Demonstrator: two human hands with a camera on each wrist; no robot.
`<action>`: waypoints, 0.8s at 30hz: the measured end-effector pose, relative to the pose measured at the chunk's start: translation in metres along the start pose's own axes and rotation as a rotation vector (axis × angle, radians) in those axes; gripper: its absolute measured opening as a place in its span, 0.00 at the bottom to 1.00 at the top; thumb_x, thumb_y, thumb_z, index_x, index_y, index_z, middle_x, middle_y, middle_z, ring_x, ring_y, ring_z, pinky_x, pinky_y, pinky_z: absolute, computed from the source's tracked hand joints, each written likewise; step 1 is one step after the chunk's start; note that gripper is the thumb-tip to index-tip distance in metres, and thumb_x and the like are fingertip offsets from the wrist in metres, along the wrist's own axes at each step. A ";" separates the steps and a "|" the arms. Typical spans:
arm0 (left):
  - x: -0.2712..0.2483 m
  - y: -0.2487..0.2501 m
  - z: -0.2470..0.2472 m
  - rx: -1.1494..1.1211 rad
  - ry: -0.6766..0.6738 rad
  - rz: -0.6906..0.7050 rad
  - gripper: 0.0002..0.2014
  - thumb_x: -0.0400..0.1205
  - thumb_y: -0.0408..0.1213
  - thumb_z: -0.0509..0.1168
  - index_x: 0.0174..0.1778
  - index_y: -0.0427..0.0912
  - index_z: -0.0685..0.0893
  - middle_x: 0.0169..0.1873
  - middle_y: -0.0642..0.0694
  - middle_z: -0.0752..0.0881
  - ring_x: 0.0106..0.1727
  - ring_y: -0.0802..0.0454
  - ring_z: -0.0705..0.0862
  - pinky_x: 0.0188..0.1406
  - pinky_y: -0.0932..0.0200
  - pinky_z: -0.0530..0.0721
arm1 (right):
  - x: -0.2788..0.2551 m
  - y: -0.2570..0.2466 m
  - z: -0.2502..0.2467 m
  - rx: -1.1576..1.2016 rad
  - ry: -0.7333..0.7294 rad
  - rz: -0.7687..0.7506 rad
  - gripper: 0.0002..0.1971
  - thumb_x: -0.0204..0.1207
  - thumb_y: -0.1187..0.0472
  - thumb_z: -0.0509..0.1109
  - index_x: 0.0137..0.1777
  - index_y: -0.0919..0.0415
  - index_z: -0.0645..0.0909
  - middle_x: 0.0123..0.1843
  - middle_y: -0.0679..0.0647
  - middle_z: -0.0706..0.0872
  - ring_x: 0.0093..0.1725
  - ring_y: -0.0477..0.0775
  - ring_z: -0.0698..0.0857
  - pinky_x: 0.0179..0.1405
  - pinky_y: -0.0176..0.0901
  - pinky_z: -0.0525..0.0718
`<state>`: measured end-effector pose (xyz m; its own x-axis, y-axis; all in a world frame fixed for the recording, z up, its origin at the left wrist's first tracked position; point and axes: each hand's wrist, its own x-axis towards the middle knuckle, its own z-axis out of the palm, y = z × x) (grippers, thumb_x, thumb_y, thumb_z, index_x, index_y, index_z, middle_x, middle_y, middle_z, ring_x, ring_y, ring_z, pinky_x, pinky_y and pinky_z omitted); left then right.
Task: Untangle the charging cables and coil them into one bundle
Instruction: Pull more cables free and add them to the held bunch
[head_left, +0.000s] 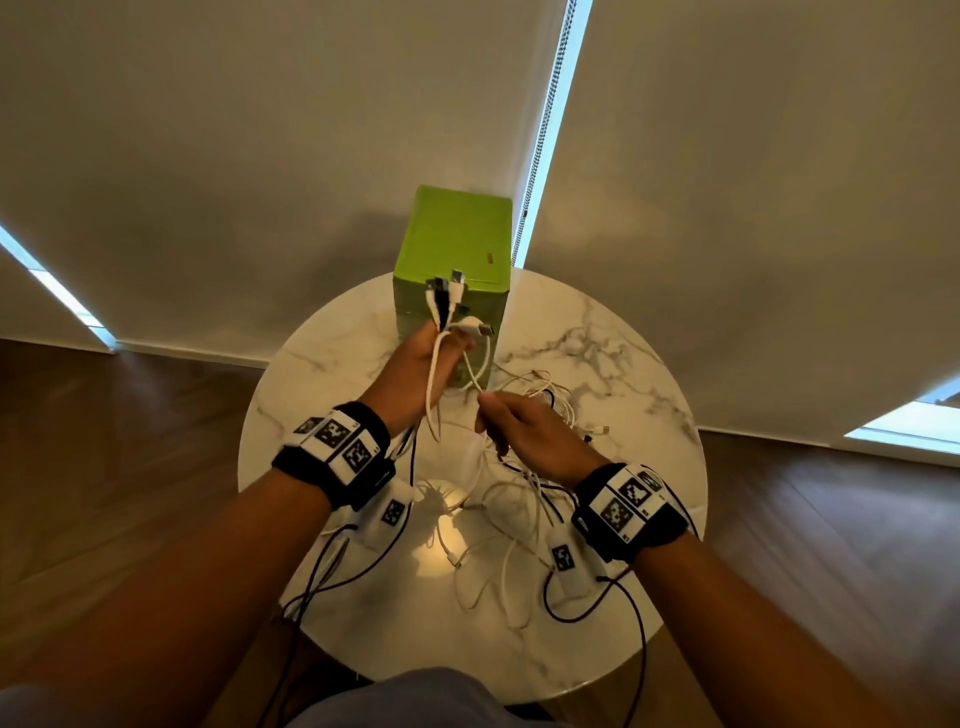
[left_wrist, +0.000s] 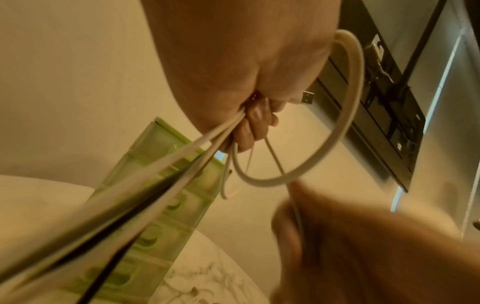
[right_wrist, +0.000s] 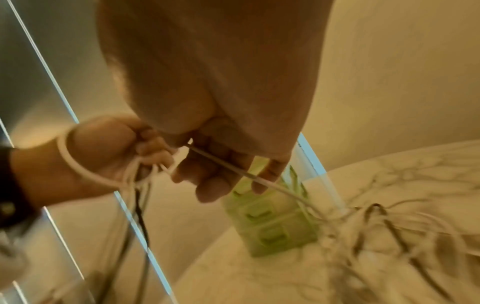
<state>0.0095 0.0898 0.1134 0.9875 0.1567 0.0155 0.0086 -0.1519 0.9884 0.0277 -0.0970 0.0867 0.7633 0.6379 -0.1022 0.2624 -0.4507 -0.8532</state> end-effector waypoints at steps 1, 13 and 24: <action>0.005 0.000 -0.005 -0.019 0.038 0.005 0.10 0.89 0.49 0.62 0.47 0.49 0.83 0.32 0.55 0.81 0.36 0.53 0.77 0.42 0.50 0.75 | -0.004 0.014 0.002 -0.024 -0.037 0.012 0.23 0.89 0.40 0.52 0.43 0.50 0.82 0.33 0.49 0.83 0.35 0.45 0.82 0.44 0.41 0.80; 0.020 -0.006 -0.043 -0.058 0.125 0.079 0.11 0.89 0.52 0.60 0.48 0.49 0.80 0.26 0.56 0.71 0.27 0.57 0.68 0.29 0.57 0.67 | -0.016 0.099 -0.004 0.140 0.178 0.238 0.15 0.91 0.55 0.58 0.52 0.62 0.83 0.30 0.53 0.88 0.36 0.56 0.90 0.43 0.54 0.89; -0.005 -0.017 -0.060 0.081 0.038 0.038 0.31 0.80 0.65 0.61 0.61 0.38 0.82 0.25 0.56 0.74 0.26 0.56 0.70 0.28 0.57 0.70 | 0.018 0.059 -0.015 -0.213 -0.077 0.183 0.23 0.72 0.71 0.78 0.59 0.45 0.79 0.48 0.50 0.90 0.42 0.51 0.89 0.50 0.47 0.87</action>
<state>-0.0045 0.1502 0.1054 0.9806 0.1864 0.0605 -0.0150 -0.2363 0.9716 0.0655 -0.1217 0.0427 0.7647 0.5754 -0.2900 0.2488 -0.6788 -0.6909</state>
